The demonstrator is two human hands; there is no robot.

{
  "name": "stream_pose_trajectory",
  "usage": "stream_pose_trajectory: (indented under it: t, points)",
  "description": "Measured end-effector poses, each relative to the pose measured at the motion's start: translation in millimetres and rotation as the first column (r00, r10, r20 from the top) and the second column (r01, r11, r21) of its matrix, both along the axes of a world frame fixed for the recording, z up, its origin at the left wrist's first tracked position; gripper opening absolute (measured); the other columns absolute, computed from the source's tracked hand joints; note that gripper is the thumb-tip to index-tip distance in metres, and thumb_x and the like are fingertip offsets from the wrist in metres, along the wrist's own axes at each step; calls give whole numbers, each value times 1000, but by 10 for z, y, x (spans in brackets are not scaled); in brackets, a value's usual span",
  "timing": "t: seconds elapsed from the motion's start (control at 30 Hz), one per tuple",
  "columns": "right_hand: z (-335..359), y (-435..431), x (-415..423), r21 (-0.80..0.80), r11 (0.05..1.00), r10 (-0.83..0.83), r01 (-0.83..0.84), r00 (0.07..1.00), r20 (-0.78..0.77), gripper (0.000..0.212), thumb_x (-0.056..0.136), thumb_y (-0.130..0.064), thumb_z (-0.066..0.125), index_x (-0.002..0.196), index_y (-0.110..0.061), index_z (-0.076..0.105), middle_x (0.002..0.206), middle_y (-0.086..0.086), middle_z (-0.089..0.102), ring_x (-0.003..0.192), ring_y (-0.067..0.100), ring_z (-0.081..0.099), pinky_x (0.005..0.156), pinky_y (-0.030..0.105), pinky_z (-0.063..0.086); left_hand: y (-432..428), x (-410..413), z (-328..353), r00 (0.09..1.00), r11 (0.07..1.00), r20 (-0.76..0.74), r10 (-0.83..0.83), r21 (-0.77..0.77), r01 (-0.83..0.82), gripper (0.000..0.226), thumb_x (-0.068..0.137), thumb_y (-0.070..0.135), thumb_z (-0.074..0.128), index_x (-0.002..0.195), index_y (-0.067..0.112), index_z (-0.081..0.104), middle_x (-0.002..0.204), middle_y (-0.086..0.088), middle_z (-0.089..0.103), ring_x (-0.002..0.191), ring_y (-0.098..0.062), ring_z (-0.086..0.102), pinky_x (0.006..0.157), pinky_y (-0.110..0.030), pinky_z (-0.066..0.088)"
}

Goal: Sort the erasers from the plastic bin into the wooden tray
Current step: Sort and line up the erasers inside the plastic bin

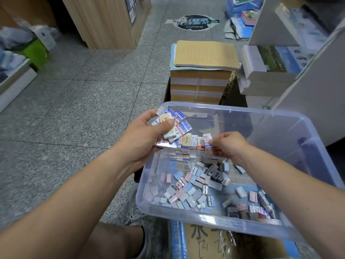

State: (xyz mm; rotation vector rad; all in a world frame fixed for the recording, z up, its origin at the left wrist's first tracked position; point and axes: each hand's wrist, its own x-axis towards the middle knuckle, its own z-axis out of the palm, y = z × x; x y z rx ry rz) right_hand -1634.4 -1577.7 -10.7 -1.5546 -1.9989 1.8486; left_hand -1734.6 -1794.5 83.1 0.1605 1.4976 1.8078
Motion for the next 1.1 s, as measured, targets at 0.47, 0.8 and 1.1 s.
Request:
stream_pose_trajectory:
  t: [0.47, 0.8, 1.1]
  points:
    - [-185, -321, -298, 136, 988, 79, -77, 997, -9, 18, 86, -11, 80, 85, 0, 66, 80, 18, 73, 61, 24, 69, 71, 45, 64, -83, -89, -30, 993, 996, -85, 87, 8, -87, 34, 91, 1, 69, 122, 12, 59, 102, -14, 77, 79, -21, 74, 65, -30, 60]
    - [564, -355, -115, -202, 958, 118, -205, 920, -375, 42, 95, -49, 59, 91, -7, 66, 74, 7, 63, 60, 18, 58, 54, 30, 46, 59, 75, -43, 992, 1000, -124, -21, -26, 18, 35, 90, -3, 69, 119, 15, 61, 102, -16, 77, 85, -27, 74, 83, -43, 61]
    - [820, -402, 157, -177, 929, 209, -324, 857, -471, 16, 91, 7, 64, 106, 0, 63, 79, 15, 71, 66, 21, 67, 57, 27, 59, 180, 185, -87, 996, 999, -83, -18, -37, 15, 36, 91, -3, 68, 123, 11, 60, 103, -14, 75, 86, -27, 71, 78, -41, 60]
